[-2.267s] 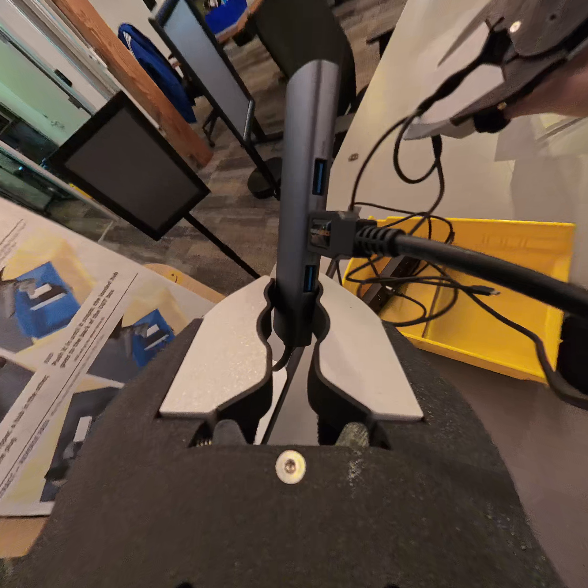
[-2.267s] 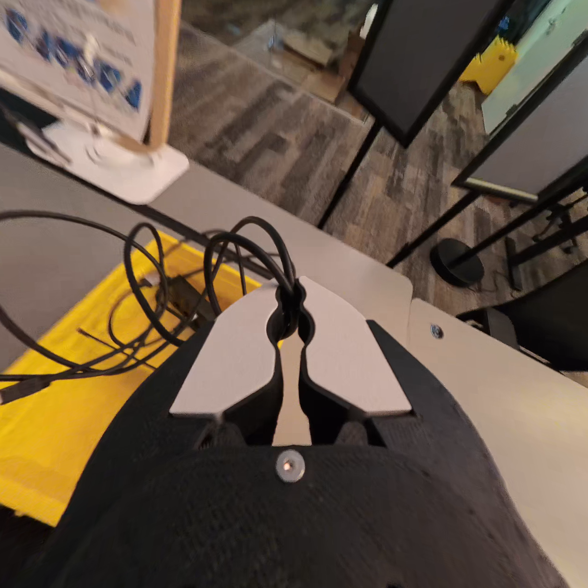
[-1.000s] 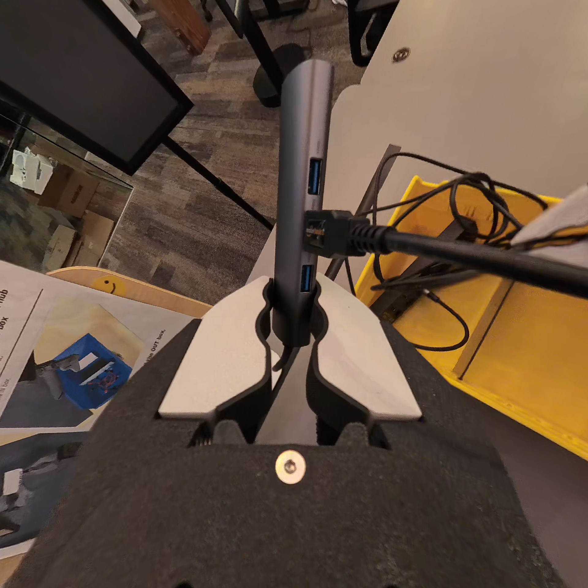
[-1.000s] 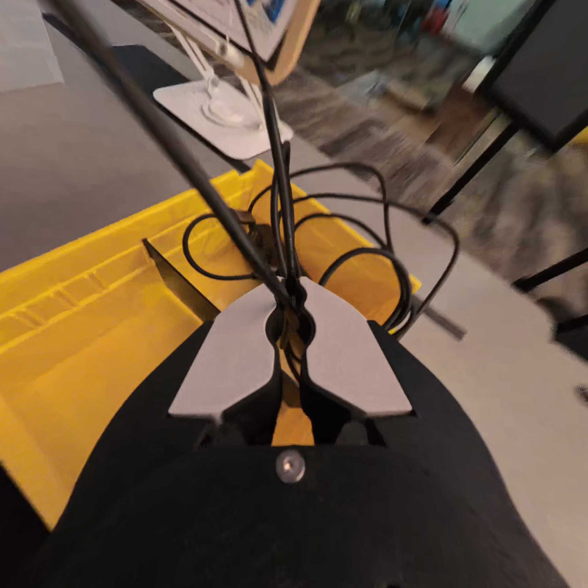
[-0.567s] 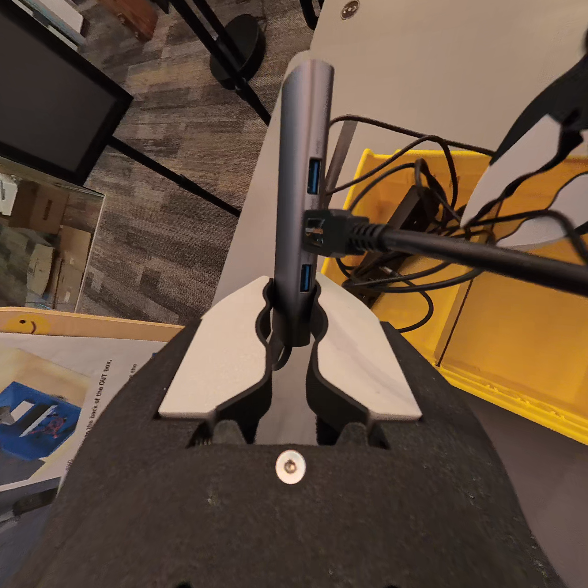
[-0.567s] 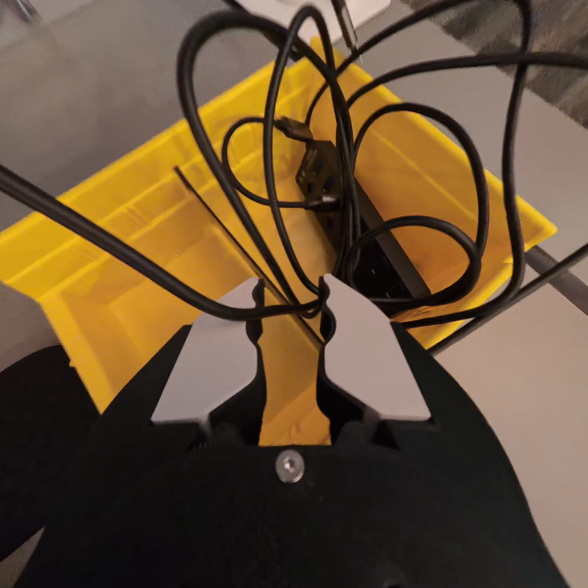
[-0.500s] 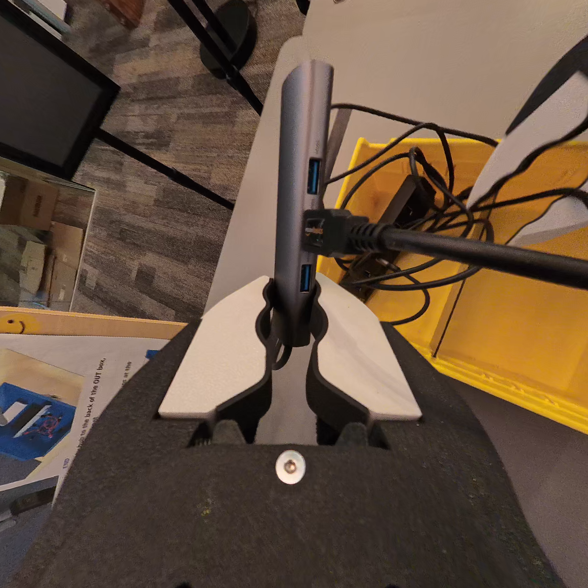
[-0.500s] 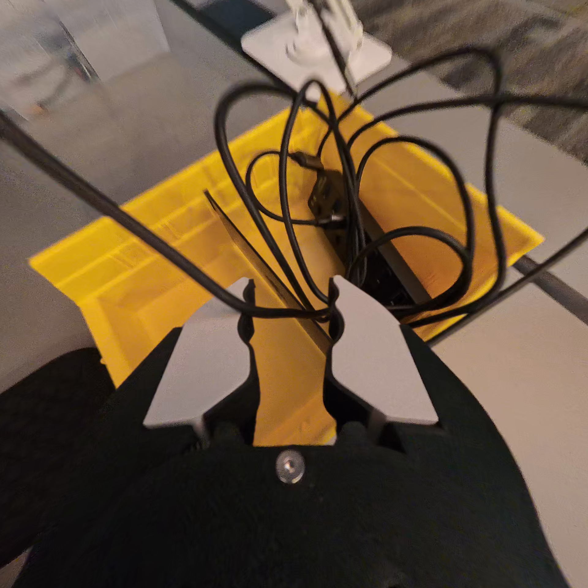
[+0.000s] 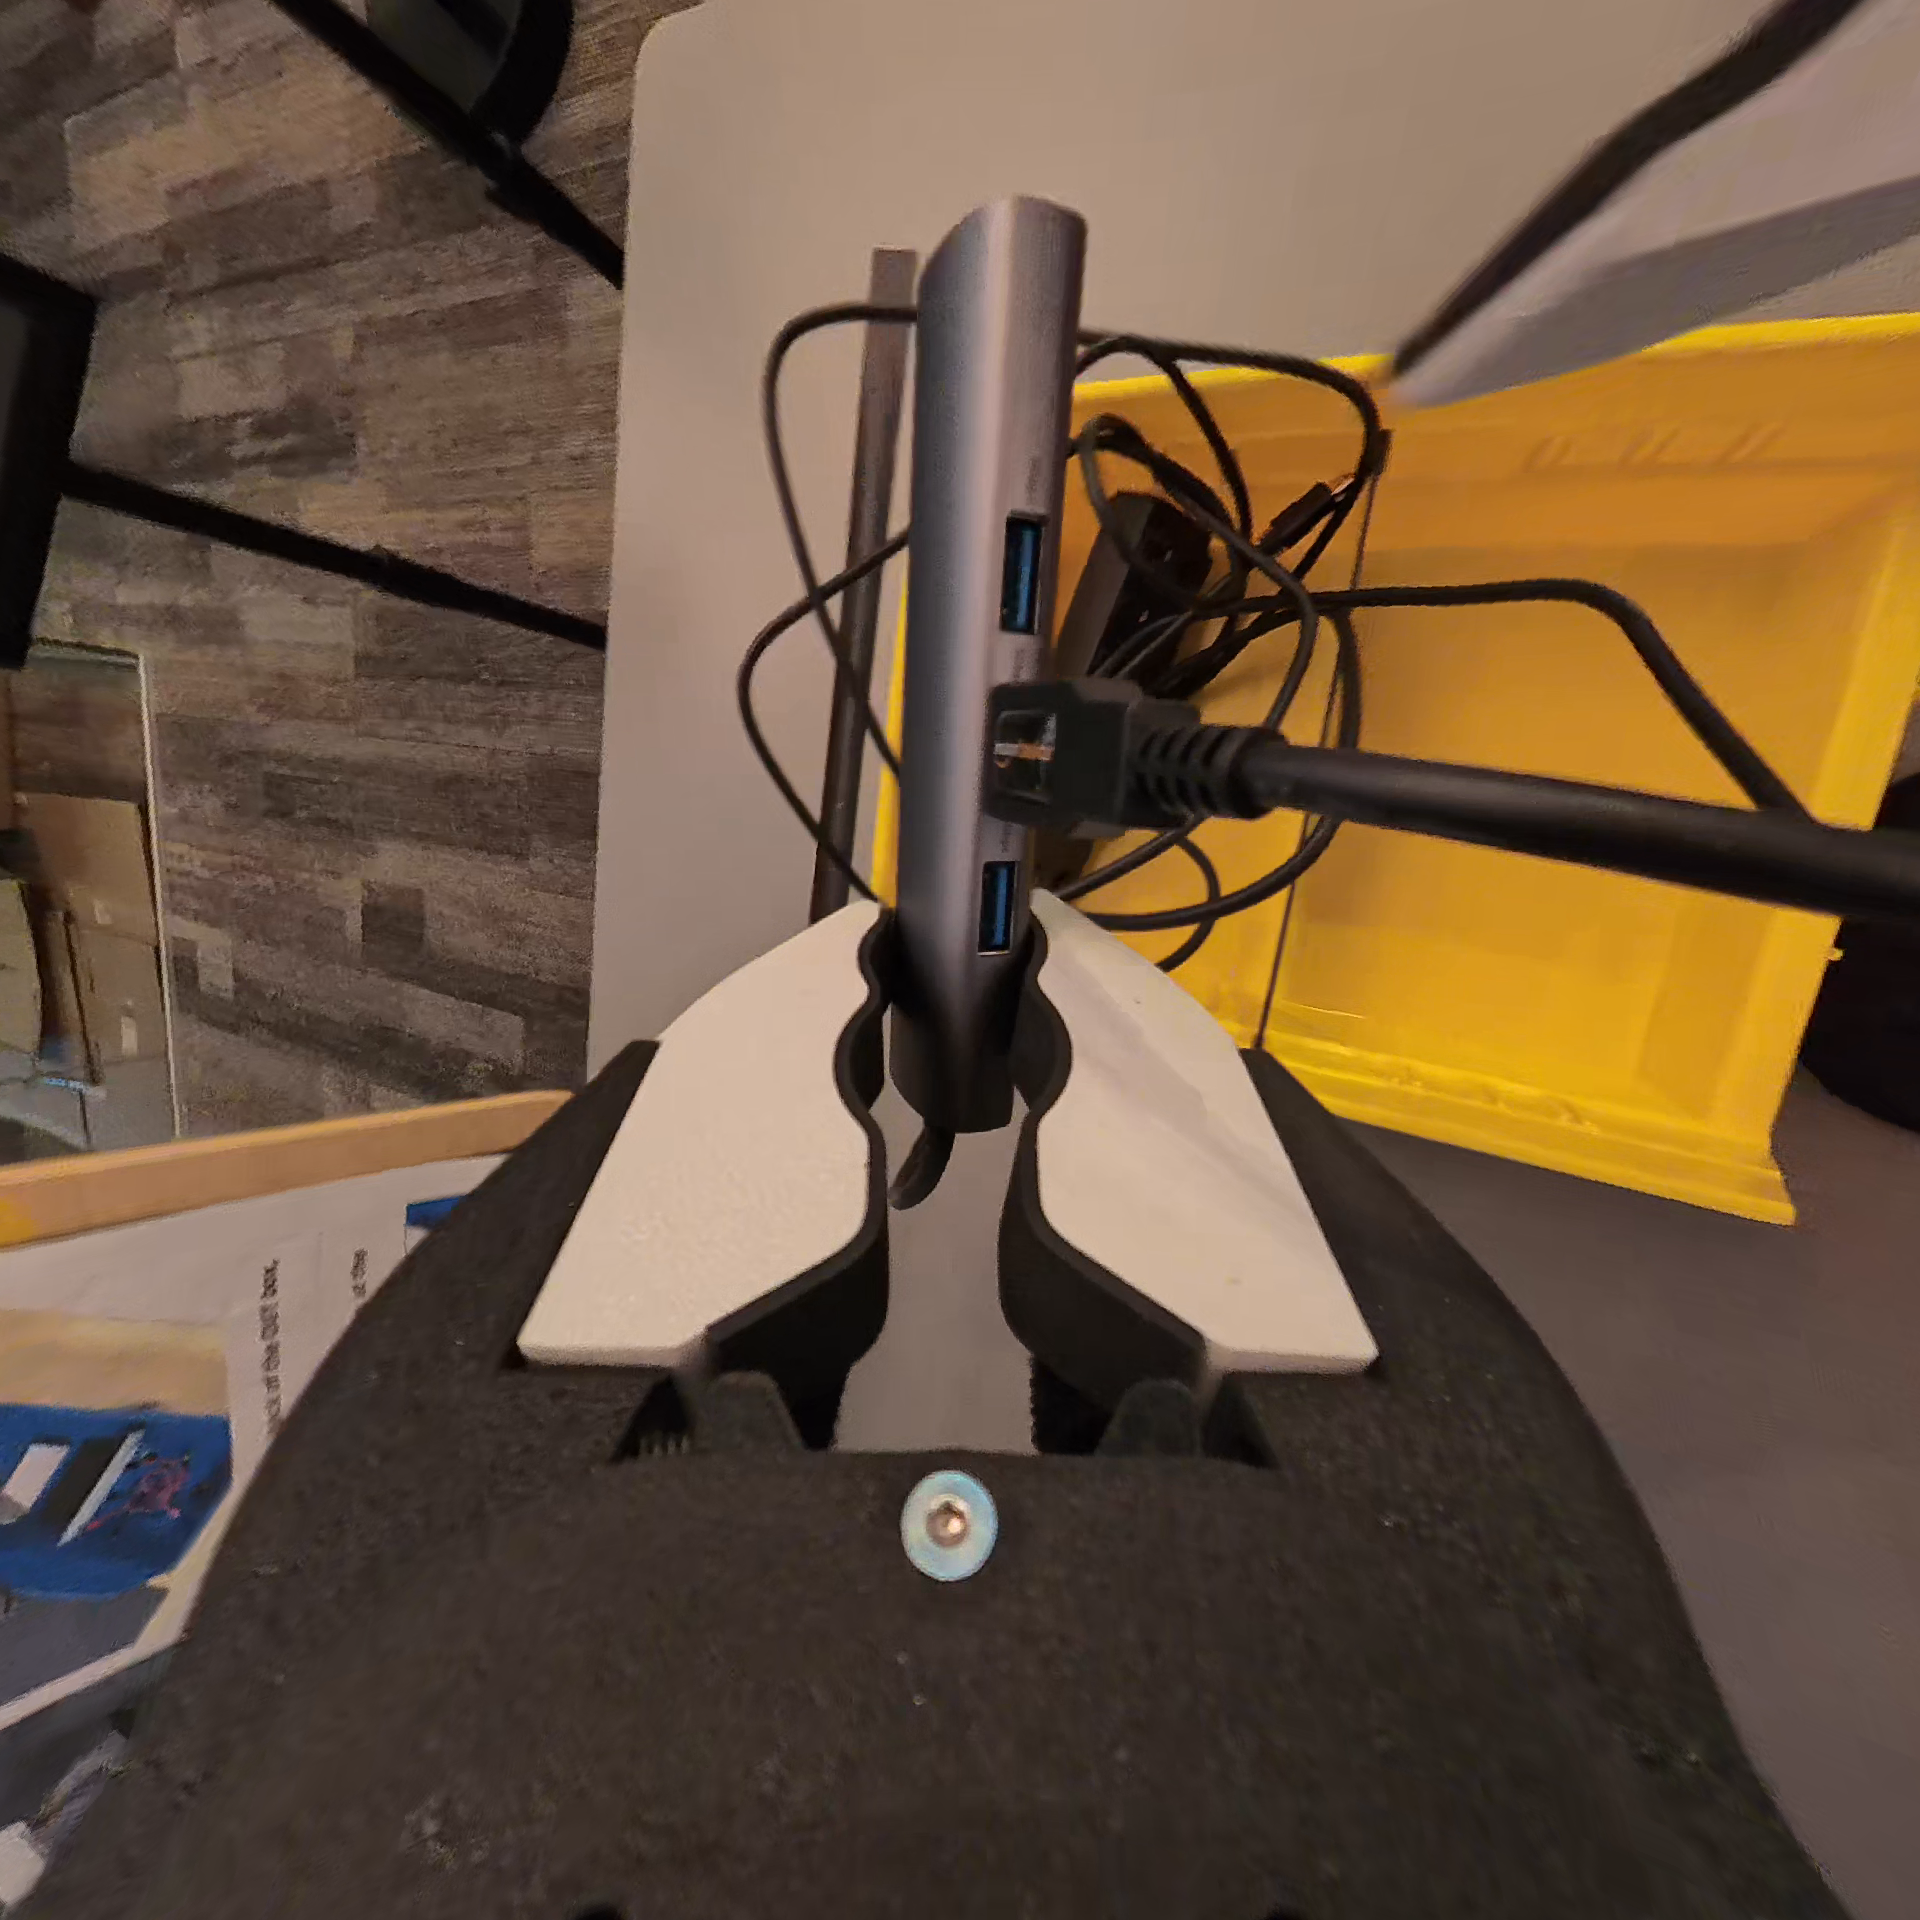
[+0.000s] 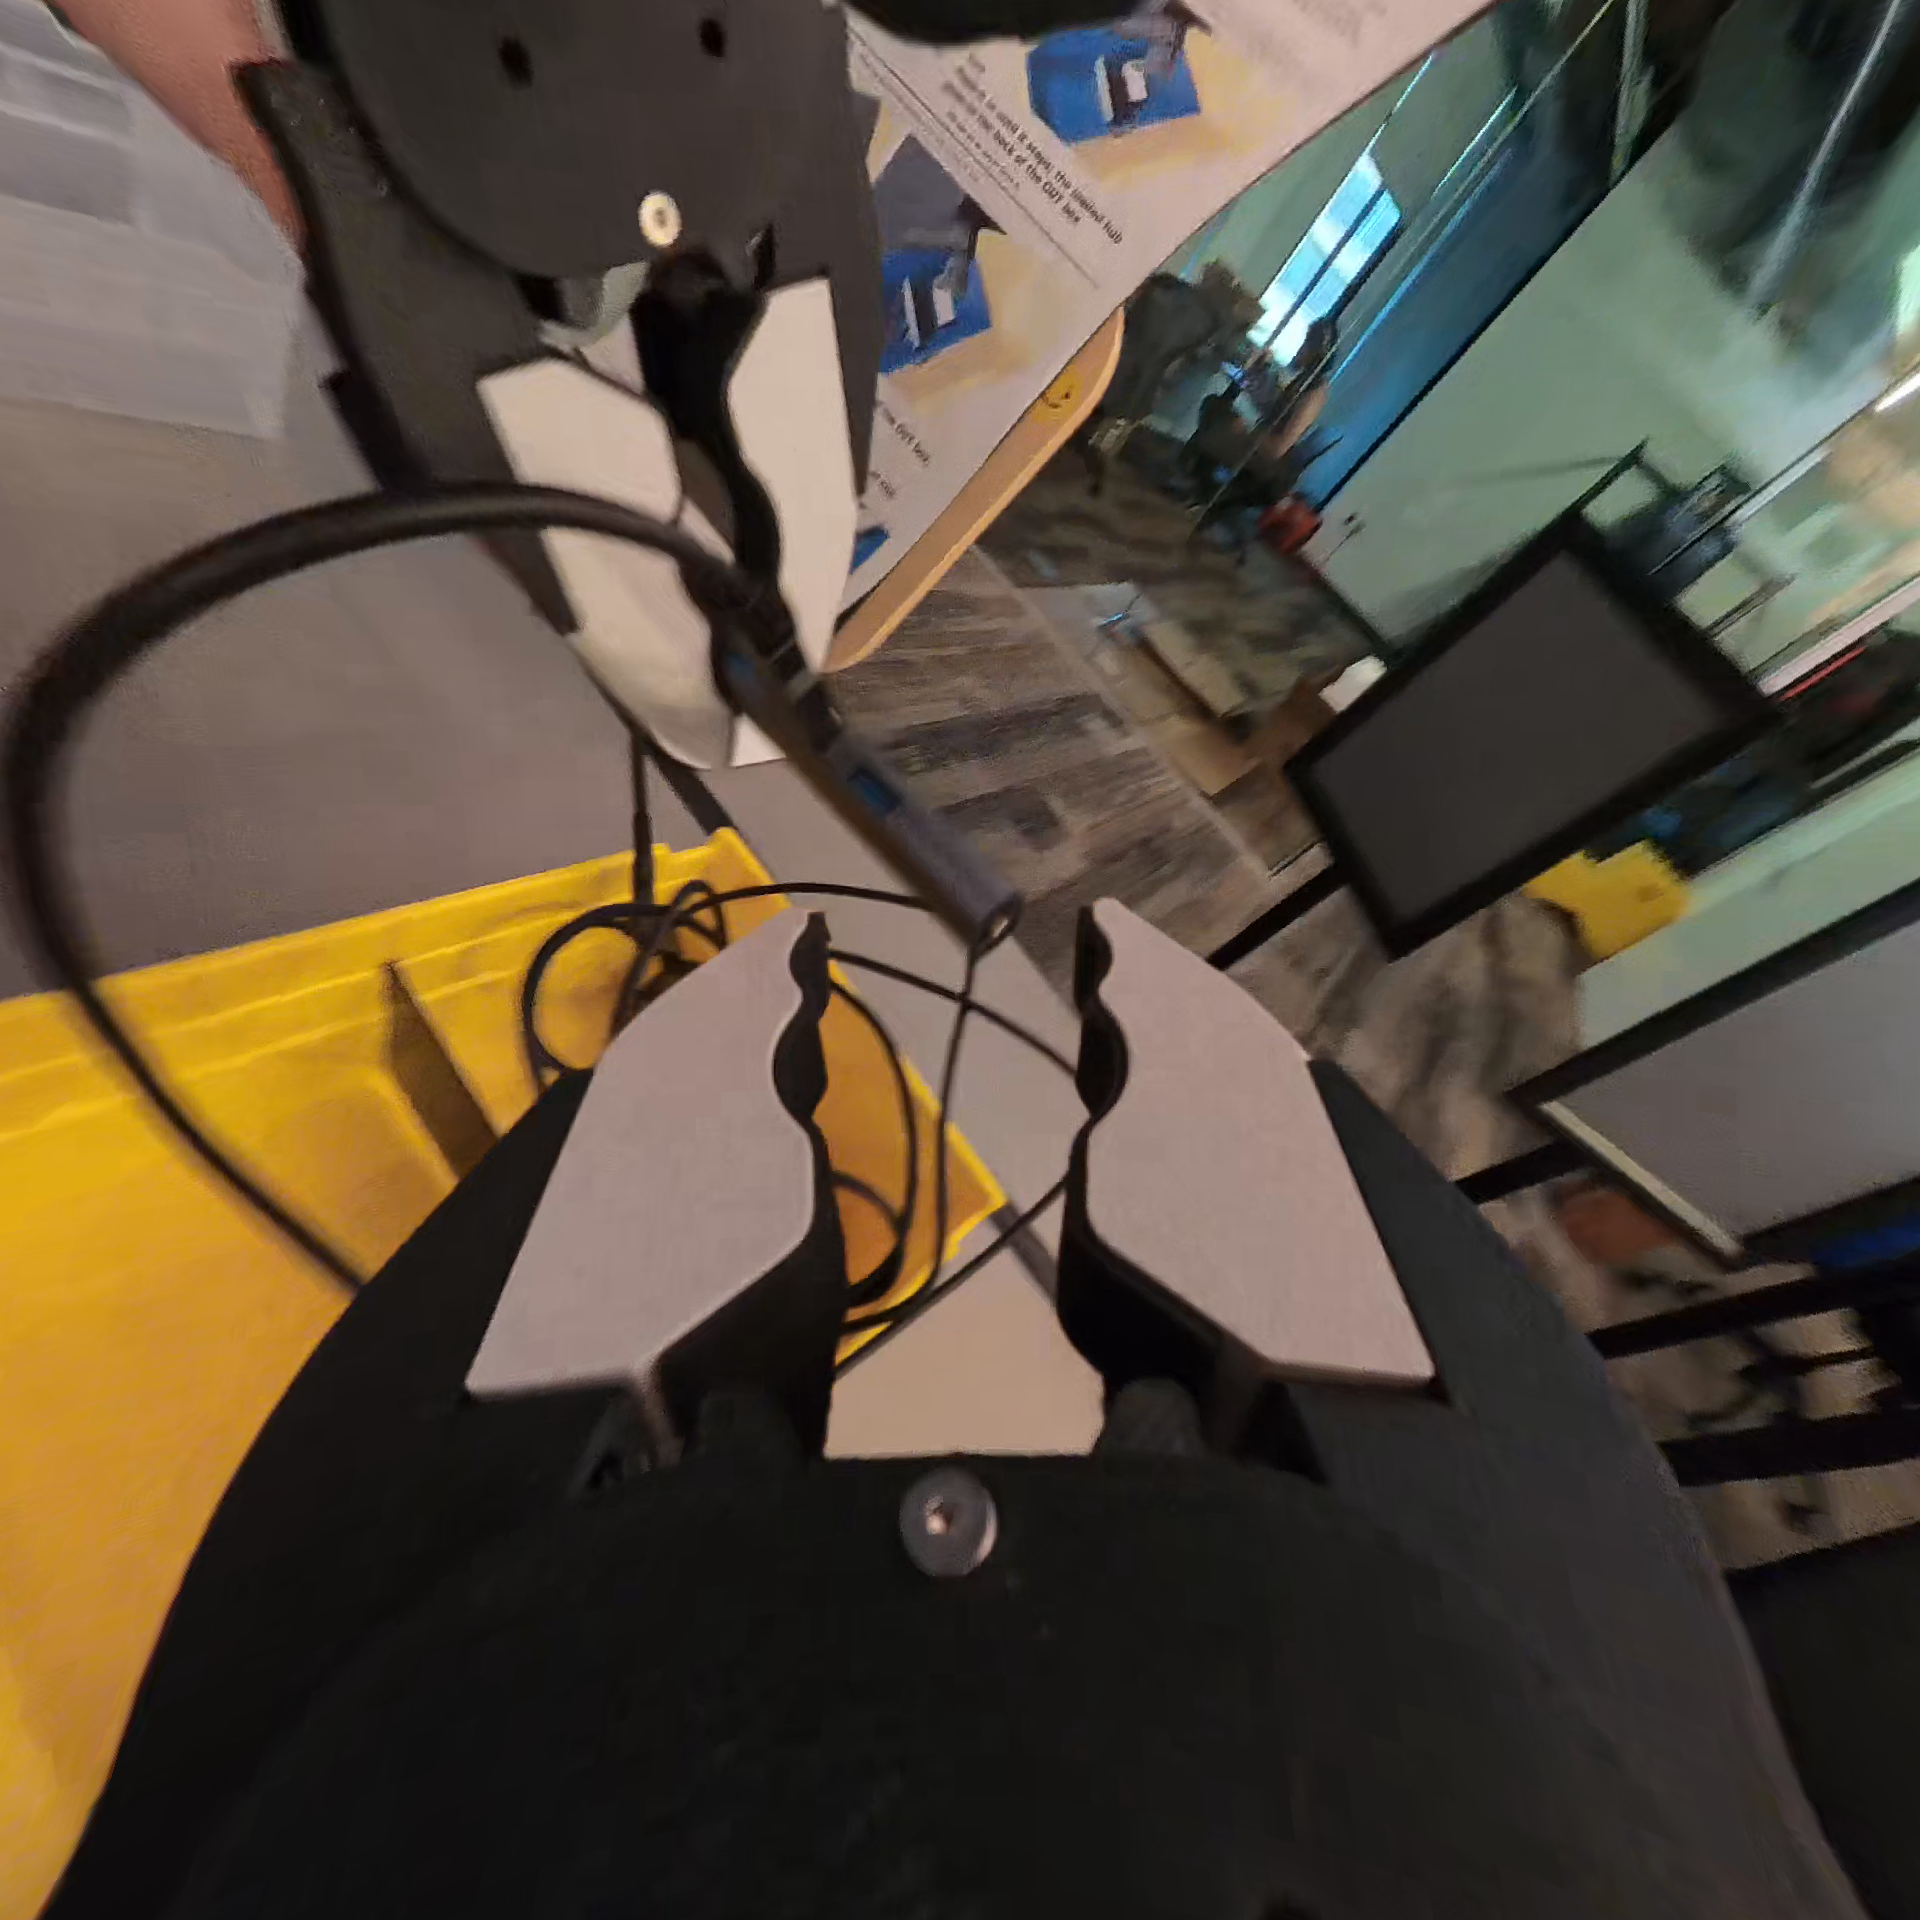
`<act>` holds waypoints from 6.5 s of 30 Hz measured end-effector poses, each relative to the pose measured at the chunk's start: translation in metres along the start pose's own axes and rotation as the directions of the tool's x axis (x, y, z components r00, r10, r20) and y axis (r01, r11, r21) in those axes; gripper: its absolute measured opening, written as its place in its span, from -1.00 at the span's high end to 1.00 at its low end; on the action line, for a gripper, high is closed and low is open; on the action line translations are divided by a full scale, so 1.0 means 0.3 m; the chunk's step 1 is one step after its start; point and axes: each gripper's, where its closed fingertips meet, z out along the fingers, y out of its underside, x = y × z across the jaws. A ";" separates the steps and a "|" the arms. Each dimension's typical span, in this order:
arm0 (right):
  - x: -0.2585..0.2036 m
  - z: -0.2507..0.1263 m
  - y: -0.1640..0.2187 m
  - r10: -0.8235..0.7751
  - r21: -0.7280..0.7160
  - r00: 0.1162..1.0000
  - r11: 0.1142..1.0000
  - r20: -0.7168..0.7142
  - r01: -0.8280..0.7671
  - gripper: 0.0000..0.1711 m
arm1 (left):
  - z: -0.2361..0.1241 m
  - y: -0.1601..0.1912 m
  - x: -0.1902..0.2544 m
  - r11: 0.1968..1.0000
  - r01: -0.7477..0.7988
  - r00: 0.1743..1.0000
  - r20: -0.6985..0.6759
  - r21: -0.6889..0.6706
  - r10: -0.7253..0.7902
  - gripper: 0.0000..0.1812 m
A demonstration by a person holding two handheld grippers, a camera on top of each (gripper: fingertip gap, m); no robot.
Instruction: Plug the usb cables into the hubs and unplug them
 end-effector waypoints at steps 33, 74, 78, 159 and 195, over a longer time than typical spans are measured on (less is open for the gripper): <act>-0.225 0.209 0.472 0.617 -0.616 0.666 0.732 0.419 -0.291 0.80 | -0.106 0.184 0.011 0.977 -0.079 0.997 -0.004 0.200 0.081 0.67; -0.422 -0.063 0.756 0.654 -0.816 0.658 0.108 -0.372 -0.568 0.67 | -0.573 2.179 0.191 0.157 0.986 0.162 0.425 -0.047 -0.890 0.54; -0.426 -0.061 0.768 0.651 -0.811 0.637 0.056 -0.413 -0.583 0.84 | -0.545 2.211 0.229 0.120 0.988 0.149 0.408 -0.097 -0.901 0.59; -0.784 0.323 -0.200 0.526 -0.544 0.841 0.746 0.126 -0.385 0.58 | -0.507 1.764 0.302 0.460 0.835 0.538 0.273 -0.302 -0.797 0.62; -1.270 0.779 -0.182 0.689 -0.863 0.715 0.285 -0.118 -0.417 0.66 | -0.654 1.492 0.152 0.719 0.681 0.665 0.292 0.139 -0.687 0.67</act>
